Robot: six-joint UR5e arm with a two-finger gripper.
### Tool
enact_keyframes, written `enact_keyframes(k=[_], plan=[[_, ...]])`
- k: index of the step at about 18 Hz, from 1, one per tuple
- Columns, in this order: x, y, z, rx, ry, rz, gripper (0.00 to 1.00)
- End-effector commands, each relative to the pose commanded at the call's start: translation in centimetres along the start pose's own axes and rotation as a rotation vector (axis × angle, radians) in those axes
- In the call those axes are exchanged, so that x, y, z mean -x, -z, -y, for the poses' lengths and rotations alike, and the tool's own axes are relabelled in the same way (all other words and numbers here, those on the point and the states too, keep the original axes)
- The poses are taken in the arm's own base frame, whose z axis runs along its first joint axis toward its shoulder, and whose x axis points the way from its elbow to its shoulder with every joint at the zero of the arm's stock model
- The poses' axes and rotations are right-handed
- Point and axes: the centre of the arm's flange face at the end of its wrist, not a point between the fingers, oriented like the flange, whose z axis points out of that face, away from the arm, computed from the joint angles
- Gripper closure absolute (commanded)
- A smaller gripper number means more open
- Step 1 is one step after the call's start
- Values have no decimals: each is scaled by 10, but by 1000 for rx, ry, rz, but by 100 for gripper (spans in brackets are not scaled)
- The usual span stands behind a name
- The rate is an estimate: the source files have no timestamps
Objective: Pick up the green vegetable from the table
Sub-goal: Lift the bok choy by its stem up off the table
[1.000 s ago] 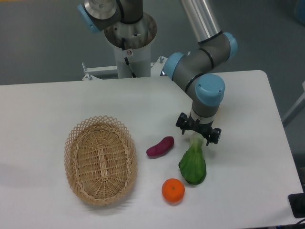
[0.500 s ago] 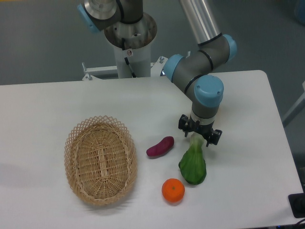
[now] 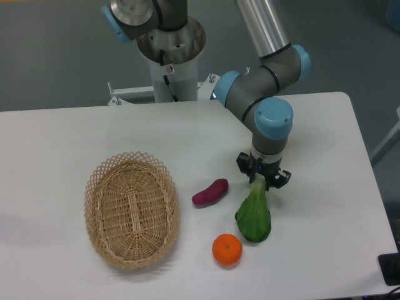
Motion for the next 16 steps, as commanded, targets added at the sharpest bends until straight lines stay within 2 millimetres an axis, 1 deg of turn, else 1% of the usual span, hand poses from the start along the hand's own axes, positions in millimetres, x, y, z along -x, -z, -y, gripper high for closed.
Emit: enact_keyframes(k=[3,5,6,7,9,12,14,16], plan=[[13,17,-3,-13,-18,34,56],[24,24,-11,-19,-16,48,60],[29,29,-16,-21,-13,59,60],[36,39,-18,-30,-10,77,60],[47,61,-15,-49,-7,118,59],[65,97,-4,-121,-2,173,59],[67,126,4,-204,-6,196,59],[61,151,5,-267,-12,211,59]])
